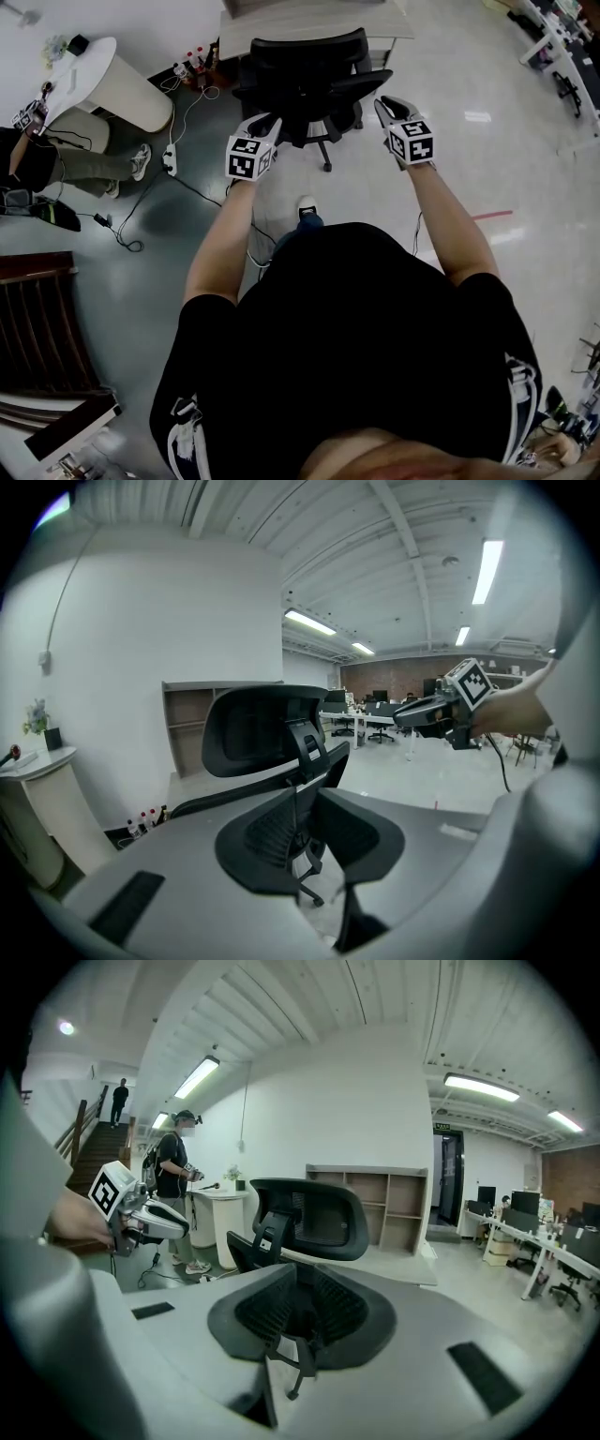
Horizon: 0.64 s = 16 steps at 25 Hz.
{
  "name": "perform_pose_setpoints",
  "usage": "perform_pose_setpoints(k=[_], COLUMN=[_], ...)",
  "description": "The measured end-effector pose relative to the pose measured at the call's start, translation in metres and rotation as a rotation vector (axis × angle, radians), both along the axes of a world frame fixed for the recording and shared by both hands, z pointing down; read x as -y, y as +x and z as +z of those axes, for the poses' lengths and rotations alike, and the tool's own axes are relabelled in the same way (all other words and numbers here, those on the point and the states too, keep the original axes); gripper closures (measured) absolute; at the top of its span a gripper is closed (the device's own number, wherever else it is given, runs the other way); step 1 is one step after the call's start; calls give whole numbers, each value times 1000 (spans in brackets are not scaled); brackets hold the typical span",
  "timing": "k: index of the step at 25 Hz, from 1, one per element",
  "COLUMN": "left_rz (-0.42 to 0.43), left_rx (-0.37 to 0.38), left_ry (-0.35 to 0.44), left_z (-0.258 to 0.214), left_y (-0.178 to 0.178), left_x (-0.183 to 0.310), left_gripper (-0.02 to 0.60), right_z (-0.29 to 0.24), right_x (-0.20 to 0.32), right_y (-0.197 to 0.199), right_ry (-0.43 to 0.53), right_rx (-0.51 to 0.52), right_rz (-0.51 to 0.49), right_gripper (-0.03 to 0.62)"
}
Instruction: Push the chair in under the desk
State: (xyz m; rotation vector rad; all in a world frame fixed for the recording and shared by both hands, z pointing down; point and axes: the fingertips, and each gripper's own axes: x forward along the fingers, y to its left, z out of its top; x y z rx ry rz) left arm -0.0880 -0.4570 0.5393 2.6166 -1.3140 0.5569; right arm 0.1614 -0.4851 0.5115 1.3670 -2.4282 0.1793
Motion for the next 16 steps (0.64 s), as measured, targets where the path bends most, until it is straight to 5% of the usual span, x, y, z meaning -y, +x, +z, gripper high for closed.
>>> perform_pose_setpoints(k=[16], left_rz=[-16], left_rx=[-59], left_ry=[-9], left_z=[-1], left_y=[-3], left_x=[-5], left_gripper=[528], right_z=[-8], right_x=[-9], right_y=[-6], right_ry=[8], right_rx=[35], right_rz=[14], right_gripper=[588])
